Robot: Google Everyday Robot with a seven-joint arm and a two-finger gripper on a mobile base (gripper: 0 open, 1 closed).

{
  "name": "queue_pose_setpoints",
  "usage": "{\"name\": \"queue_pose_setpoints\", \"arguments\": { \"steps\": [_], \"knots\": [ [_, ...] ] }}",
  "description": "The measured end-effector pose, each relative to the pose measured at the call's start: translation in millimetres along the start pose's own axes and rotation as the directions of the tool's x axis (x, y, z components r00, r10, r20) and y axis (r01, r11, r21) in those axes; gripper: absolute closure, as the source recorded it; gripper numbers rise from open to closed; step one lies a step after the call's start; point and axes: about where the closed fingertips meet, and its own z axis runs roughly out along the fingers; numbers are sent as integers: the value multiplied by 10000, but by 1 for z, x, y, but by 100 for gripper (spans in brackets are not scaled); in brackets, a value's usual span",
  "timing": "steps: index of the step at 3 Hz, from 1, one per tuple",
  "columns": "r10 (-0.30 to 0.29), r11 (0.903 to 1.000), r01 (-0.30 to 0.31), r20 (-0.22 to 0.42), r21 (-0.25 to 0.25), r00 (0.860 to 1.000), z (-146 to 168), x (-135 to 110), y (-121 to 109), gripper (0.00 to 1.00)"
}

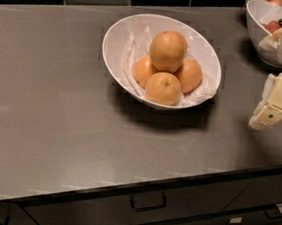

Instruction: Pick orange from white bowl

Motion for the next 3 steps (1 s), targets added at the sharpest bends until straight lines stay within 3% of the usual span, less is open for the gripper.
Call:
{"name": "queue_pose_setpoints", "arguments": {
  "steps": [1,3],
  "knots": [
    [286,9994,-294,495,166,9984,15,-5,-33,0],
    [172,9998,-183,1307,71,9913,48,-34,-80,0]
  ]
}}
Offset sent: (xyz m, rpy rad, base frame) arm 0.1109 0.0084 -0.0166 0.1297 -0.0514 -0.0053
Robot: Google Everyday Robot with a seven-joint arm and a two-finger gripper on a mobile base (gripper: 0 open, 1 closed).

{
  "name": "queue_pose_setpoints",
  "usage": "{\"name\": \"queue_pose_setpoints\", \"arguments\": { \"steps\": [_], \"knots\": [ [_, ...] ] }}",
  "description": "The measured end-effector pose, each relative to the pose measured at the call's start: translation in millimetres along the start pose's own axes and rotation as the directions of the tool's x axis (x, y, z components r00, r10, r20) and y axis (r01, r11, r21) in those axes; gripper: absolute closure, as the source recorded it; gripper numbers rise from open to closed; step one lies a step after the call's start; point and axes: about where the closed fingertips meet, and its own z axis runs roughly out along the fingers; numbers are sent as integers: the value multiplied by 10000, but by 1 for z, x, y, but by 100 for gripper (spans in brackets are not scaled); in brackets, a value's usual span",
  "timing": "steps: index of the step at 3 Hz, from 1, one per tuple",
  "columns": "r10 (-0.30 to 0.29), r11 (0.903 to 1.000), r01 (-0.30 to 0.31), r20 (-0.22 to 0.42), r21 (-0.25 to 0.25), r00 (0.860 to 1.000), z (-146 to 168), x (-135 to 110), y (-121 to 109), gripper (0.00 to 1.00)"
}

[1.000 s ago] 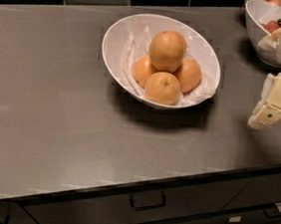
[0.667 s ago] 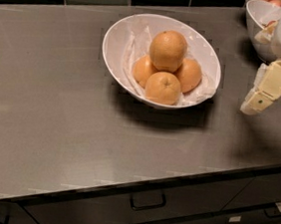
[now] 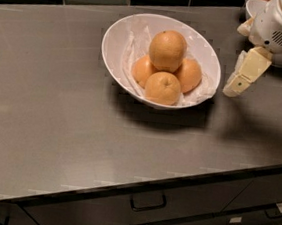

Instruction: Pick orange from white bowl

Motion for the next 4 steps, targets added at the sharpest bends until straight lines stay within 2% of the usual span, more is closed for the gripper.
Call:
{"name": "queue_pose_setpoints", "arguments": {
  "steps": [2,4],
  "knots": [
    [-377,9993,377,46,55,9993,4,-17,-14,0],
    [-1708,9852,1710,117,-109,9852,15,-69,-34,0]
  ]
}}
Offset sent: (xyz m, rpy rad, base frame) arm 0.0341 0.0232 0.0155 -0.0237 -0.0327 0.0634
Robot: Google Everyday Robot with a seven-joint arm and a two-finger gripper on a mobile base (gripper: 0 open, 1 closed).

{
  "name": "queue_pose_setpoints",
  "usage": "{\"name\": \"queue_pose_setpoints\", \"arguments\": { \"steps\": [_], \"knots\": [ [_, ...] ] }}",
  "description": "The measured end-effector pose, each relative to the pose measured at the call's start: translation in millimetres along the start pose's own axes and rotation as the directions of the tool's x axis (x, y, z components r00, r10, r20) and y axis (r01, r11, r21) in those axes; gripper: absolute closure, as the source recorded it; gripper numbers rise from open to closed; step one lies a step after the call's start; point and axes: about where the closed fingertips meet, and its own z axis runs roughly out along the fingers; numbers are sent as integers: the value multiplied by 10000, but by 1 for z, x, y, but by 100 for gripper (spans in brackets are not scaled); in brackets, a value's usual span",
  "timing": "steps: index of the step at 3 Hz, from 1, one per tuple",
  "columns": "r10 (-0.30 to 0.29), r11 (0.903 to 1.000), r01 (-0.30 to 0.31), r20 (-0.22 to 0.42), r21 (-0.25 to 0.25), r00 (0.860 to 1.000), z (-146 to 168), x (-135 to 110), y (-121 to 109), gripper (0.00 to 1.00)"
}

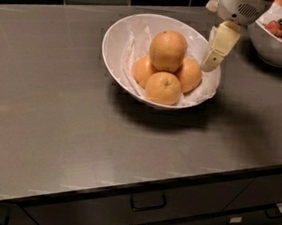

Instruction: Pick orange from white bowl

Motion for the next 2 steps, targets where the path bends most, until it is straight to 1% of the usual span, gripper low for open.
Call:
{"name": "queue_pose_setpoints", "arguments": {
  "steps": [1,2],
  "knots": [
    [-621,9977,631,426,-247,9972,7,-25,-4,0],
    [-1211,9912,1249,828,-429,9892,11,-51,-1,0]
  ]
}}
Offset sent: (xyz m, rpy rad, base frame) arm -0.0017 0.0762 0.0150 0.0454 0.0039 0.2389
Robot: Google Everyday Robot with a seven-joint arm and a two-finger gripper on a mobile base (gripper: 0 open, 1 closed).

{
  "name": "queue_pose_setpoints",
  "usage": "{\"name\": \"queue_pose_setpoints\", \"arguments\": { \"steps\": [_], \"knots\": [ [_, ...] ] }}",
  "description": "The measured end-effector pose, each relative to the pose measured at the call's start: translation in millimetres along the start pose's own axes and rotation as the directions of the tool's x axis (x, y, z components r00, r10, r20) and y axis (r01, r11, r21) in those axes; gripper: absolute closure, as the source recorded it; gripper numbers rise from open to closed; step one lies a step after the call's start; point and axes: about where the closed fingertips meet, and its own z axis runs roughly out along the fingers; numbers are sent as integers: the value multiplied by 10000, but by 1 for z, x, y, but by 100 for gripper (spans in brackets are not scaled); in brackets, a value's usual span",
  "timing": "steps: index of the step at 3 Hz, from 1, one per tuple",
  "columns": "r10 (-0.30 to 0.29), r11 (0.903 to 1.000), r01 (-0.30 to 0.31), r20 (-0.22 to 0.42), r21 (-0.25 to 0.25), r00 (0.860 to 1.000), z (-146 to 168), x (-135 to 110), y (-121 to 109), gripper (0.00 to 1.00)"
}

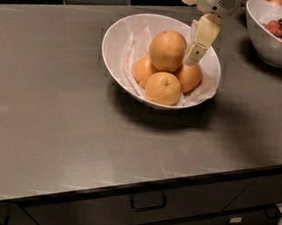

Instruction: Pick orange from white bowl

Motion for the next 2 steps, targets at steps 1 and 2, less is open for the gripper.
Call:
{"name": "queue_pose_setpoints", "arguments": {
  "steps": [1,2],
  "knots": [
    [-235,9992,244,286,-324,9993,10,-7,-2,0],
    [-252,9992,262,300,-318,9992,11,-8,-3,0]
  ]
}}
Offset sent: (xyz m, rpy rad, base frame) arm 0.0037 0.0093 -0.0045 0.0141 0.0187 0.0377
